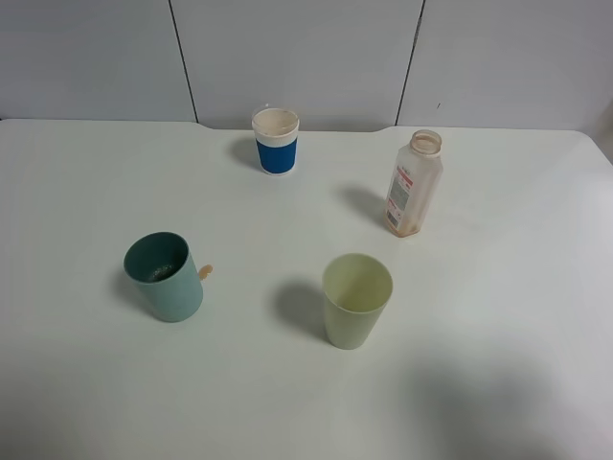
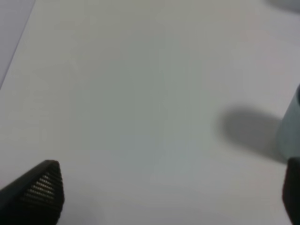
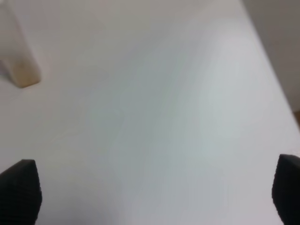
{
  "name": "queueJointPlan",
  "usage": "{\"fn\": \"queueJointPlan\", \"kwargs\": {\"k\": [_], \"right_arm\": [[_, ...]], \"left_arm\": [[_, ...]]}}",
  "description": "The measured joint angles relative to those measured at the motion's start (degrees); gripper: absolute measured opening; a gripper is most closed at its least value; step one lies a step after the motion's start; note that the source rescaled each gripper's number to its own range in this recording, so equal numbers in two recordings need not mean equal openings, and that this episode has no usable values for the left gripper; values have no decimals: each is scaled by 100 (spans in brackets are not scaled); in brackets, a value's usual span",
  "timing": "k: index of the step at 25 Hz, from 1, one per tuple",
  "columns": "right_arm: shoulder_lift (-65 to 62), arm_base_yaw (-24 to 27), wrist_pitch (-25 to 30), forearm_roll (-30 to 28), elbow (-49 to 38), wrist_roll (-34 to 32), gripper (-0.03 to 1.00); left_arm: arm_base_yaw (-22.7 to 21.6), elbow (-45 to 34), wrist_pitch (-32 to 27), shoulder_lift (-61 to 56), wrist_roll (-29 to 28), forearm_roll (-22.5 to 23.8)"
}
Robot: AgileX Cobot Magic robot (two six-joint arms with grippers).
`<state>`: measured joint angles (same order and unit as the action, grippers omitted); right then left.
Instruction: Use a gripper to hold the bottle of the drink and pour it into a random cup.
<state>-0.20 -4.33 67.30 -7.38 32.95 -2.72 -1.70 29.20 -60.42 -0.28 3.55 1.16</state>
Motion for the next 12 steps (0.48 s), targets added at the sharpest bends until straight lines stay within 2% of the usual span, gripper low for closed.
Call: {"fn": "queueJointPlan", "kwargs": {"k": [4, 7, 12], "right_arm": [[0, 0, -319, 409, -252, 170, 100], [0, 0, -562, 447, -389, 216, 100], [0, 0, -602, 453, -407, 215, 100]], "left_arm": [[0, 0, 0, 0, 0, 0], [0, 0, 0, 0, 0, 0], [0, 0, 0, 0, 0, 0]]}}
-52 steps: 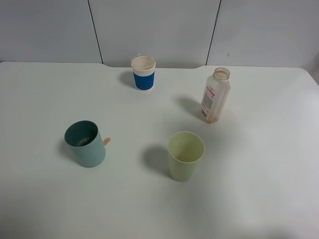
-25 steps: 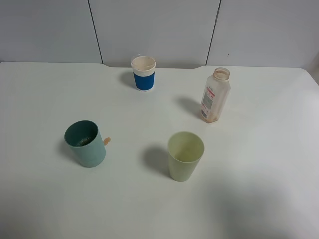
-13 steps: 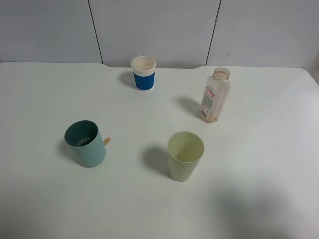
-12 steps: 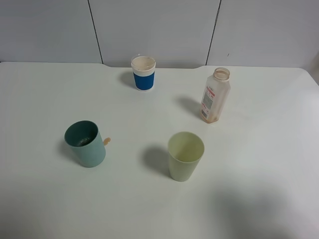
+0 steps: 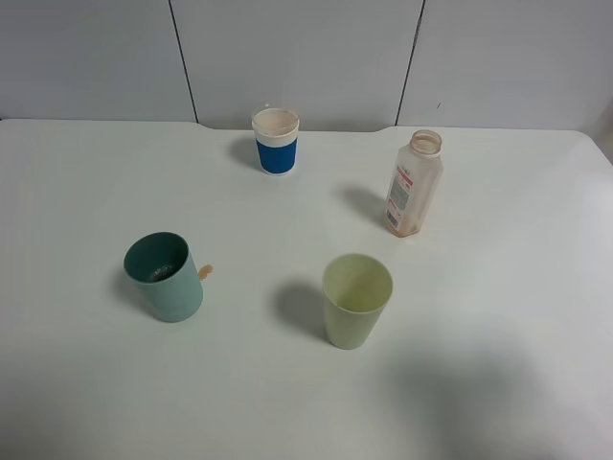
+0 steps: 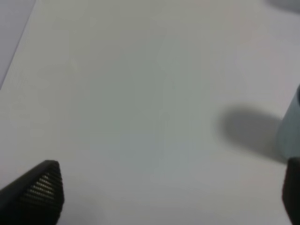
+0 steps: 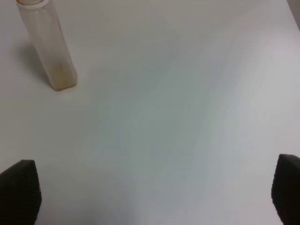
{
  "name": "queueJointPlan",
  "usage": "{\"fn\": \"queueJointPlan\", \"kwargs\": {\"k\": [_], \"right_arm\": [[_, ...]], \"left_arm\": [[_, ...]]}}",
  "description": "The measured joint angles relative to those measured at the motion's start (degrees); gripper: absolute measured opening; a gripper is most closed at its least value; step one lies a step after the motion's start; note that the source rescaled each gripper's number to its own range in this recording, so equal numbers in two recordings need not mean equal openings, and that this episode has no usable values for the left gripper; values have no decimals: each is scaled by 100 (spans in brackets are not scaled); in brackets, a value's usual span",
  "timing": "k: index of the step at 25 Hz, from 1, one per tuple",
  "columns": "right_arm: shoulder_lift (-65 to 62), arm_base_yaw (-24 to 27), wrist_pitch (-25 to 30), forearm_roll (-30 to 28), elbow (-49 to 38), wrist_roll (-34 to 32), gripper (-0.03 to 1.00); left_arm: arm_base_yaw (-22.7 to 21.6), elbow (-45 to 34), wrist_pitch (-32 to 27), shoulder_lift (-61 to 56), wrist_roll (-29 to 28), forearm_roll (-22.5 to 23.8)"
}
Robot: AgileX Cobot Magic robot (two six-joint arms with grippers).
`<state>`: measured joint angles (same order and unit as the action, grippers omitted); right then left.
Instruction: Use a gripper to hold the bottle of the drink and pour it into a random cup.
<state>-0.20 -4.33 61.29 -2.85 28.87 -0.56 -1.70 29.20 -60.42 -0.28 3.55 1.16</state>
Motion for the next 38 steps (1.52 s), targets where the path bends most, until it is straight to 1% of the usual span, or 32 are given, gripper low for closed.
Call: {"fn": "queueJointPlan", "kwargs": {"k": [38], "right_arm": [[0, 0, -2, 4, 0, 14, 100]], "left_arm": [[0, 0, 0, 0, 0, 0]]}}
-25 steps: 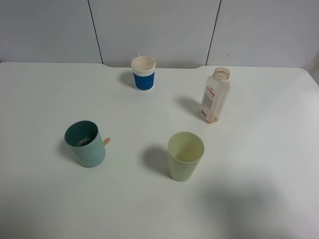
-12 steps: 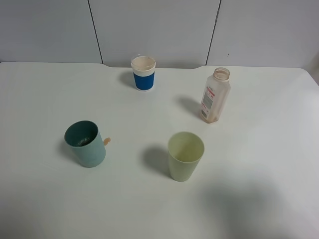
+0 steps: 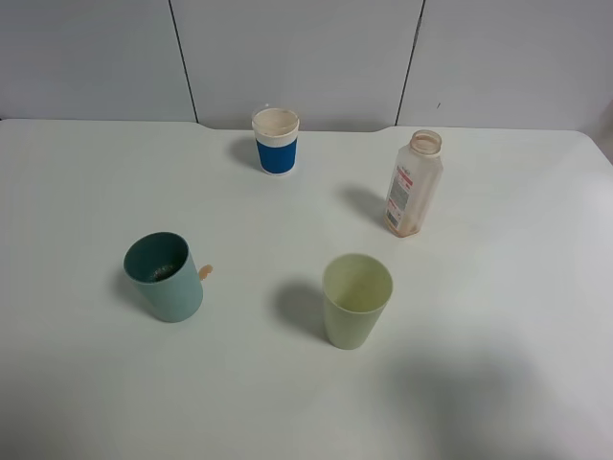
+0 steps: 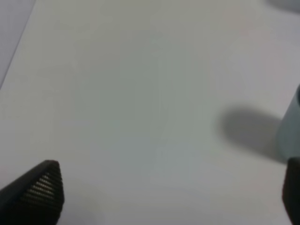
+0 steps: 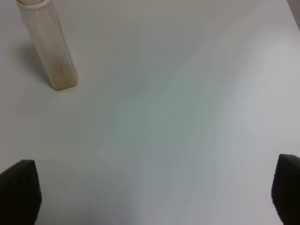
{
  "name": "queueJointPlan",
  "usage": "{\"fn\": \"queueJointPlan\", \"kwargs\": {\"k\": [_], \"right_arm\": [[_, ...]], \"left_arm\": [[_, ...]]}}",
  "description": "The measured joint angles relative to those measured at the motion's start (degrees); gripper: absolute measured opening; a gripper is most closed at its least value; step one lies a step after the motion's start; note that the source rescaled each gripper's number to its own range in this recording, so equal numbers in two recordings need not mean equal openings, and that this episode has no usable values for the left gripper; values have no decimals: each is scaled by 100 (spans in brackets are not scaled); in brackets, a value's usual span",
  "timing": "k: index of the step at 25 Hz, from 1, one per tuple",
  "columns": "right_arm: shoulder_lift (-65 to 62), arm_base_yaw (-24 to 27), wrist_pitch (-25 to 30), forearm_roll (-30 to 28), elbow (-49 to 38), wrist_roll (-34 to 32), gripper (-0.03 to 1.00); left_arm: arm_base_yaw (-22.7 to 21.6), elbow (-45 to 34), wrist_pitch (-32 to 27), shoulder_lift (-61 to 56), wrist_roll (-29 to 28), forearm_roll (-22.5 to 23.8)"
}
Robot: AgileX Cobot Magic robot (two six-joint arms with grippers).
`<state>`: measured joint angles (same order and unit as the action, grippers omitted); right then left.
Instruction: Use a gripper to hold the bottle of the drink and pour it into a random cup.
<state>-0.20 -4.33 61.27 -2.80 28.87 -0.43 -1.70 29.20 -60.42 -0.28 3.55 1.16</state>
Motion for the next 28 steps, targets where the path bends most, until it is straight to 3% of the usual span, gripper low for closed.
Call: {"fn": "queueJointPlan", "kwargs": {"k": [28], "right_arm": [[0, 0, 0, 6, 0, 5, 100]], "left_arm": [[0, 0, 0, 0, 0, 0]]}}
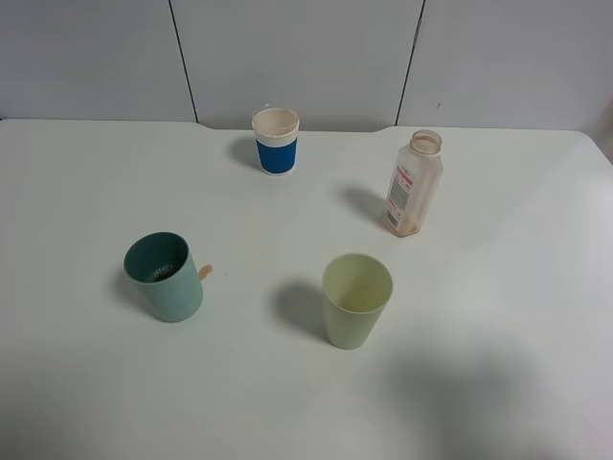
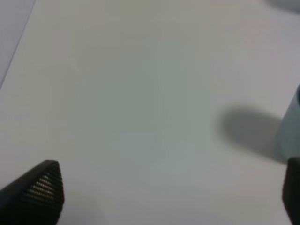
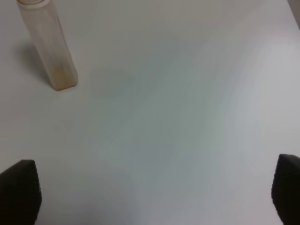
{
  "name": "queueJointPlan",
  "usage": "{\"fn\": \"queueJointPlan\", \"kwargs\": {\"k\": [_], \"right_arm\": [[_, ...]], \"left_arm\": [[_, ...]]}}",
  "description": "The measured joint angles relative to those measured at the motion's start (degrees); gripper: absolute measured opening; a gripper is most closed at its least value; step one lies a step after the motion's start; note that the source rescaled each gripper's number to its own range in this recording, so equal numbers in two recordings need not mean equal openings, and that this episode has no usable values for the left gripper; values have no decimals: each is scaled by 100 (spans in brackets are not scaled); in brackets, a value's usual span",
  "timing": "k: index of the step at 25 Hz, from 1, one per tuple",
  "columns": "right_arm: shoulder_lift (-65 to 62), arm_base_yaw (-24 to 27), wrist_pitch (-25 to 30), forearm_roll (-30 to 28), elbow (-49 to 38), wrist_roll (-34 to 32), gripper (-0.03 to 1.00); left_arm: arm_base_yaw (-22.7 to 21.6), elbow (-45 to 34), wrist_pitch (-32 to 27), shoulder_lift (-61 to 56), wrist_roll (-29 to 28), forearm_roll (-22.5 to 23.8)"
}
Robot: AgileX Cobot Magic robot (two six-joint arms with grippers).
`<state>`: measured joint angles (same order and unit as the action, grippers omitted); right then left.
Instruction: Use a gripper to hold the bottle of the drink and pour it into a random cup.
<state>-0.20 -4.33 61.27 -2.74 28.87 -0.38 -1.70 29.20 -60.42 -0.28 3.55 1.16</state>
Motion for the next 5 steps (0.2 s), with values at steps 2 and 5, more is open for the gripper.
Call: {"fn": "queueJointPlan", "kwargs": {"k": [2, 5], "right_arm": [[0, 0, 0, 0, 0, 0, 100], [0, 0, 0, 0, 0, 0, 100]], "left_arm": [[0, 0, 0, 0, 0, 0], [0, 0, 0, 0, 0, 0]]}}
